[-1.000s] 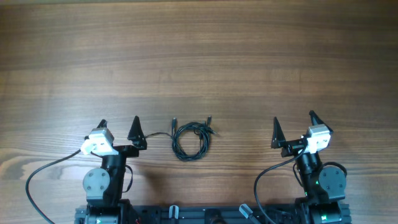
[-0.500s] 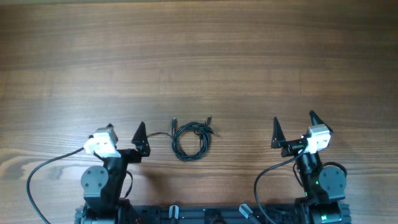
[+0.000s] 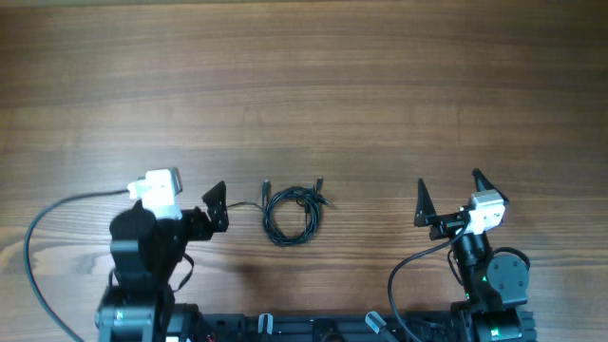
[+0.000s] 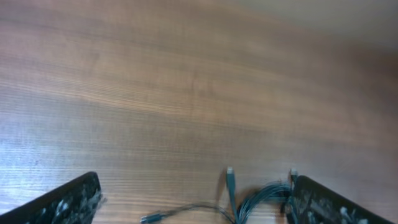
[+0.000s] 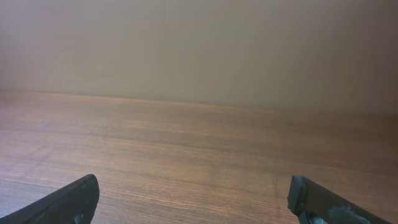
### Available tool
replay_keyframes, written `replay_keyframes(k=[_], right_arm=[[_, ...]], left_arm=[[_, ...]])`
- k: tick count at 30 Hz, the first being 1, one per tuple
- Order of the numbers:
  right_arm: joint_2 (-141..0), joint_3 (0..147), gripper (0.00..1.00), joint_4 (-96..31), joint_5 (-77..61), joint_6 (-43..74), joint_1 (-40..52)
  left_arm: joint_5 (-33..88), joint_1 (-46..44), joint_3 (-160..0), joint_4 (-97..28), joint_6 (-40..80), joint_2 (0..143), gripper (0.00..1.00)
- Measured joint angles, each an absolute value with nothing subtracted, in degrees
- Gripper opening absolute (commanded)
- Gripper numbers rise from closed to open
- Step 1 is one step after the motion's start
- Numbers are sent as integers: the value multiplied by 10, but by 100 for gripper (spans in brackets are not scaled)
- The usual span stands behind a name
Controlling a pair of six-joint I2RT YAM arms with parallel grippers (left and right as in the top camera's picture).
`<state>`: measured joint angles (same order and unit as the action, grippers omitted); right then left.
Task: Untangle cables
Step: 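Reach the left gripper down and grasp the black cable bundle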
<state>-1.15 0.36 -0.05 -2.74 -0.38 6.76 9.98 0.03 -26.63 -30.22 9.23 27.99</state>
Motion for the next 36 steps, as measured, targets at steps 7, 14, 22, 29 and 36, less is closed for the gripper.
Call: replay_keyframes(k=[7,14,22,29,36], right_arm=[[-11,4,100,-1,-27,-4,68],[-11,4,100,0,-27,-4,68],[-11,4,100,-1,-27,-4,68],[-11,4,100,-1,-27,-4,68],[-11,4,100,-1,-27,-4,68]], left_arm=[[123,0,-410,-403,-9,469,100],[123,-95,-489,-418,-67,605,100],[99,-199,-508,-402,-163,754,100],[95,-202,-508,-385,-181,808,100],[97,-202,-508,-383,-246,846,100]])
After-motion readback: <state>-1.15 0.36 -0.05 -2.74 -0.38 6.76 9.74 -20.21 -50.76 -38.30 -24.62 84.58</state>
